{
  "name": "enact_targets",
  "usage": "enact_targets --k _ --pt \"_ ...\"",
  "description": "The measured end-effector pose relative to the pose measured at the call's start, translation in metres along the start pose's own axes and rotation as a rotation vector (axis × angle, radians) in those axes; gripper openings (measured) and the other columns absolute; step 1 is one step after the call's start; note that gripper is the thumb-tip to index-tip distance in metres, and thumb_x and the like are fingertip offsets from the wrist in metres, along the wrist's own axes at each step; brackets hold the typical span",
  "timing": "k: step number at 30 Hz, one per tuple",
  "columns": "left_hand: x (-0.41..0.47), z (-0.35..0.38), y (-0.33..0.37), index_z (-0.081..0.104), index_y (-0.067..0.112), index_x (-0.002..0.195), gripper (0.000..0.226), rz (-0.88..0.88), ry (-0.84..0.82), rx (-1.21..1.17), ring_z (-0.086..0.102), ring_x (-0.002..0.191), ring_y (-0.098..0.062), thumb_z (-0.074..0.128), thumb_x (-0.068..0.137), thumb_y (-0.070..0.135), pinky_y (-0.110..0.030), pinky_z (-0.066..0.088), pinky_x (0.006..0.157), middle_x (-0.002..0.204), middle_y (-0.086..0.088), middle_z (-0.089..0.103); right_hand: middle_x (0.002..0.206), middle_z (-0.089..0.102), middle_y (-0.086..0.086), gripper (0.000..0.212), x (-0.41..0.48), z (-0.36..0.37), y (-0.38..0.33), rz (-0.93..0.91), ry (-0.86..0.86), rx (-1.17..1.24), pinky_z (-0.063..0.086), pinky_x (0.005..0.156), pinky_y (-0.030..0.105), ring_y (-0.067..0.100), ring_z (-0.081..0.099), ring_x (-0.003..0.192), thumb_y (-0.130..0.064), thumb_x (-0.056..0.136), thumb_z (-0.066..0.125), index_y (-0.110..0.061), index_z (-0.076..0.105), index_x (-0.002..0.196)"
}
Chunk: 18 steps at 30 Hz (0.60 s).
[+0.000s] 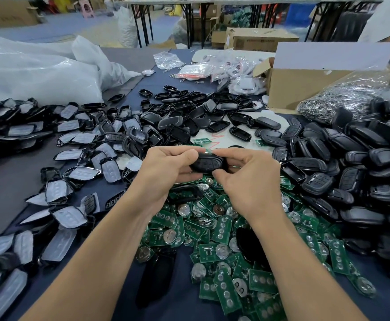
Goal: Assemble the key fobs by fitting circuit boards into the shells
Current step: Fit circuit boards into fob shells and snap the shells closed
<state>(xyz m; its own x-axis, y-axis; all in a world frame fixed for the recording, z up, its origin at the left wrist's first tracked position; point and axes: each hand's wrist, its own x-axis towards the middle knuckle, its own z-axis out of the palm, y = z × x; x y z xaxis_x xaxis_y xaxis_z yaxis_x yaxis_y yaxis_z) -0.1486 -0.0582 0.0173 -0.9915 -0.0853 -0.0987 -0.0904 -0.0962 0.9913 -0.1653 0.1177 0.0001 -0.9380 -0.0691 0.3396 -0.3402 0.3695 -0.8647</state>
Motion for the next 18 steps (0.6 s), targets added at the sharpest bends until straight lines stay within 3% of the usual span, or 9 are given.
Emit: enact_targets --k 4,7,12,14,16,18 --pt "-0.0016 -0.0026 0.0057 0.077 0.004 0.112 0.027 -0.064 -0.053 -0.108 0.077 0.102 -0.028 0.051 0.107 0.010 -0.029 0.063 0.077 0.109 -0.015 0.079 0.075 0.066 -0.033 0.038 0.0009 -0.0012 0.0002 -0.008 0.007 -0.006 0.052 0.067 0.005 -0.008 0.071 0.077 -0.003 0.075 0.083 -0.027 0.083 0.105" --pt "-0.0028 -0.0026 0.0079 0.075 0.003 0.114 0.028 -0.093 -0.054 -0.132 0.077 0.103 -0.027 0.049 0.108 0.010 -0.029 0.064 0.078 0.109 -0.015 0.079 0.083 0.071 -0.029 0.039 0.0011 -0.0014 -0.0021 -0.012 0.007 -0.014 0.060 0.079 0.017 -0.005 0.073 0.082 -0.004 0.074 0.083 -0.027 0.082 0.106" --pt "-0.0035 -0.0022 0.0074 0.074 0.002 0.113 0.028 -0.095 -0.059 -0.132 0.078 0.101 -0.026 0.048 0.108 0.010 -0.028 0.064 0.076 0.108 -0.015 0.080 0.094 0.078 -0.017 0.041 -0.0002 -0.0001 -0.0037 -0.038 -0.007 -0.007 0.063 0.085 0.035 0.008 0.075 0.084 -0.004 0.074 0.082 -0.028 0.082 0.106" --pt "-0.0035 -0.0038 0.0072 0.074 0.003 0.114 0.029 -0.093 -0.075 -0.154 0.078 0.101 -0.026 0.047 0.108 0.010 -0.028 0.063 0.076 0.110 -0.015 0.079 0.094 0.078 -0.019 0.042 -0.0003 -0.0002 -0.0050 -0.039 -0.008 -0.004 0.062 0.087 0.032 0.007 0.075 0.086 -0.004 0.074 0.083 -0.029 0.082 0.108" --pt "-0.0036 -0.0059 0.0071 0.073 0.003 0.118 0.028 -0.076 -0.121 -0.199 0.077 0.104 -0.025 0.047 0.106 0.008 -0.027 0.063 0.079 0.114 -0.015 0.078 0.082 0.072 -0.031 0.042 0.0005 -0.0018 -0.0069 -0.016 0.002 0.034 0.062 0.085 0.025 0.000 0.075 0.085 -0.004 0.073 0.085 -0.032 0.081 0.104" --pt "-0.0035 -0.0078 0.0071 0.073 0.007 0.121 0.028 -0.039 -0.176 -0.228 0.075 0.109 -0.025 0.058 0.098 0.005 -0.026 0.062 0.083 0.119 -0.014 0.077 0.075 0.069 -0.035 0.043 0.0020 -0.0039 -0.0066 0.019 0.000 0.097 0.061 0.083 0.020 -0.006 0.073 0.085 -0.002 0.071 0.088 -0.038 0.080 0.093"
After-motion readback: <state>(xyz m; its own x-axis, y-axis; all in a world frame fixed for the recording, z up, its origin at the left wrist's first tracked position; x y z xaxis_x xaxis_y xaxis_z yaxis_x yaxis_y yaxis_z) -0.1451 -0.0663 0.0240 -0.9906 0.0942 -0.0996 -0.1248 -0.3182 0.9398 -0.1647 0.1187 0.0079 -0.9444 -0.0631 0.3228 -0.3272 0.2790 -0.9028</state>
